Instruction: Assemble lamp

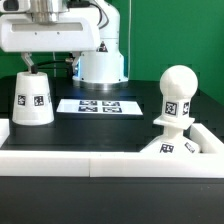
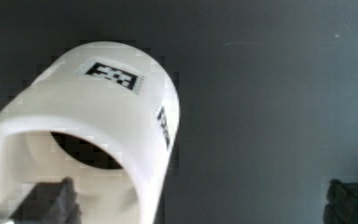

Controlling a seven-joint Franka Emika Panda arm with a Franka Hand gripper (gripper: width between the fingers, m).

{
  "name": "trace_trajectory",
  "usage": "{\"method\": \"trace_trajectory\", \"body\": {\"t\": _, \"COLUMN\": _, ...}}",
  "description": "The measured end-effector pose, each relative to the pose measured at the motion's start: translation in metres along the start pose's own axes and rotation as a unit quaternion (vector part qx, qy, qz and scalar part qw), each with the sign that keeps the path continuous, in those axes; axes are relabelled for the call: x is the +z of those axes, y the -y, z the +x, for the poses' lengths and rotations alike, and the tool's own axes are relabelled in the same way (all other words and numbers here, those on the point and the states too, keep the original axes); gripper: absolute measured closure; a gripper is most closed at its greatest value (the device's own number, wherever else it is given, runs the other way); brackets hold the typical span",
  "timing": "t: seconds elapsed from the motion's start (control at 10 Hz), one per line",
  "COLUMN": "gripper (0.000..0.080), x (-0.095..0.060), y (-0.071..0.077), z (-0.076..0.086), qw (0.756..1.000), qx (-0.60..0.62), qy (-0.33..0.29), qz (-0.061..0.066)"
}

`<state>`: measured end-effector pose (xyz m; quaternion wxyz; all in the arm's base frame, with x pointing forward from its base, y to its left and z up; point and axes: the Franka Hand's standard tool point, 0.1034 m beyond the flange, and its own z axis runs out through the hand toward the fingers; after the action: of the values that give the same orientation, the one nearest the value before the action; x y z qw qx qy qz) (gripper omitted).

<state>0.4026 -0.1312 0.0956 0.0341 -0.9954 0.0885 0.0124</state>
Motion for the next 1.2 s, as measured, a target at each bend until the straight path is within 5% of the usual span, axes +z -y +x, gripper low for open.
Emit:
{"method": "trace_trajectory", "body": {"t": 0.5, "gripper": 0.0100, "x": 0.021, "y": -0.009, "z": 0.000, "qw": 1.000, "qx": -0.019, "qy": 0.004, "qz": -0.013}}
{"method": "trace_trajectory", "body": {"t": 0.7, "gripper": 0.0386, "x": 0.017, "y": -0.008, "z": 0.007, "qw": 1.000, "qx": -0.021, "qy": 0.001, "qz": -0.013}}
{"method": "trace_trajectory", "body": {"t": 0.8, "gripper": 0.0386, "x": 0.017, "y": -0.008, "z": 0.008, "qw": 1.000, "qx": -0.021, "qy": 0.000, "qz": -0.013}}
{"method": "trace_trajectory", "body": {"t": 1.0, "gripper": 0.0659, "x": 0.017, "y": -0.003, "z": 0.008, "qw": 1.000, "qx": -0.025, "qy": -0.001, "qz": -0.014}}
{"method": "trace_trajectory", "body": {"t": 1.1, "gripper": 0.0659, "x": 0.017, "y": -0.001, "z": 0.009, "qw": 0.999, "qx": -0.028, "qy": -0.004, "qz": -0.015}}
{"method": "trace_trajectory", "body": {"t": 1.2, "gripper": 0.0755, "x": 0.017, "y": -0.001, "z": 0.009, "qw": 0.999, "qx": -0.029, "qy": -0.004, "qz": -0.015}}
